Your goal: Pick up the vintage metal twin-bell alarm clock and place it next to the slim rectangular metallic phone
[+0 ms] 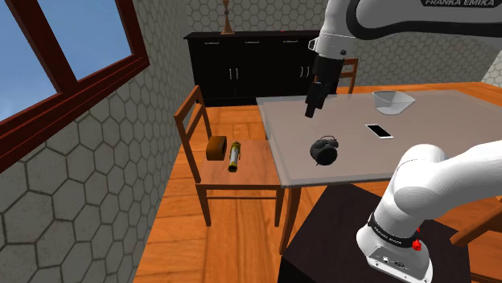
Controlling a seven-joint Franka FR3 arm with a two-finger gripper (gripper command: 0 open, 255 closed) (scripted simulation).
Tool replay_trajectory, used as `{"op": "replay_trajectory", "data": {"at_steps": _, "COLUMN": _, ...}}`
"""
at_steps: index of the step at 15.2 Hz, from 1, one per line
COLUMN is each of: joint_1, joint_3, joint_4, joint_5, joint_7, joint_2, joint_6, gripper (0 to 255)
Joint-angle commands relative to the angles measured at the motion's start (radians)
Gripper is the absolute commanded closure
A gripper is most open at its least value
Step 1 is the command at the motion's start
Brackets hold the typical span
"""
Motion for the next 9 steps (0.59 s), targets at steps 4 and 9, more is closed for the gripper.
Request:
{"op": "replay_trajectory", "data": {"at_steps": 4, "joint_1": -0.012, "joint_3": -0.031, "joint_4": -0.090, "joint_5": -0.055, "joint_7": -0.069, "joint_2": -0.036, "joint_6": 0.045, "gripper": 0}}
{"op": "replay_trajectory", "data": {"at_steps": 9, "joint_1": -0.043, "joint_3": -0.092, "joint_4": -0.223, "joint_5": -0.159, "joint_7": -0.185, "joint_2": -0.078, "joint_6": 0.133, "gripper": 0}}
